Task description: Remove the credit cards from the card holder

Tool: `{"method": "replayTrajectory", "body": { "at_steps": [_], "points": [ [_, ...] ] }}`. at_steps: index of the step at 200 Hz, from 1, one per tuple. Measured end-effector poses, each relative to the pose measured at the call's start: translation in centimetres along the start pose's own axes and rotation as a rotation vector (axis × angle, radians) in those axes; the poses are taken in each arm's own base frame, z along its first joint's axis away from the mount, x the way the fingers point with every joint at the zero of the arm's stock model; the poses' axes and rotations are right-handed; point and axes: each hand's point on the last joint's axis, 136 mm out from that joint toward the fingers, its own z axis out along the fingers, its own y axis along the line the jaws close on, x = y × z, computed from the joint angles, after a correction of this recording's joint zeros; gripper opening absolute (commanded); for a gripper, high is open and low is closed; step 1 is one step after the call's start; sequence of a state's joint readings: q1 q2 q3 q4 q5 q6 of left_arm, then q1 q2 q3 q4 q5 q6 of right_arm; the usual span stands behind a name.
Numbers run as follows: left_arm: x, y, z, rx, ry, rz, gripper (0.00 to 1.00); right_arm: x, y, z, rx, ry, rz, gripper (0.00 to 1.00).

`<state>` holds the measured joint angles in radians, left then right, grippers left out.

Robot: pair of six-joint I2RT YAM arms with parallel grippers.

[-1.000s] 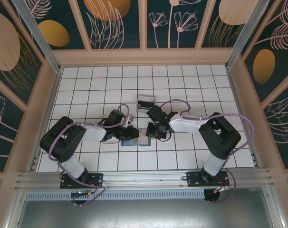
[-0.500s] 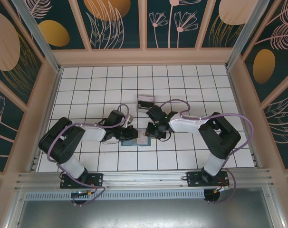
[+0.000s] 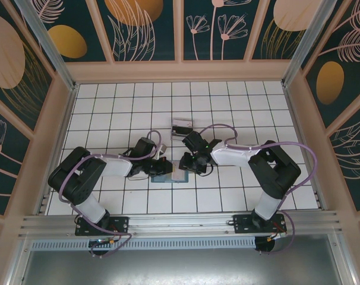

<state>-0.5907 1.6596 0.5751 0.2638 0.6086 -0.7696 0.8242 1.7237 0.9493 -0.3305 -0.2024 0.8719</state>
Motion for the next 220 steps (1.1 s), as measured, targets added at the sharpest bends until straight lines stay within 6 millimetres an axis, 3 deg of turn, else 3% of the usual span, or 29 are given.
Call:
{"method": "replayTrajectory", "body": {
  "at_steps": [101, 220],
  "points": [
    [-0.01, 0.06, -0.2, -0.011, -0.005, 0.007, 0.16, 0.02, -0.32, 0.31, 0.118, -0.004, -0.016, 0.24],
    [0.09, 0.1, -0.29, -0.008, 0.0, 0.002, 0.15, 0.02, -0.29, 0.3, 0.117, -0.003, -0.019, 0.22]
  ]
}}
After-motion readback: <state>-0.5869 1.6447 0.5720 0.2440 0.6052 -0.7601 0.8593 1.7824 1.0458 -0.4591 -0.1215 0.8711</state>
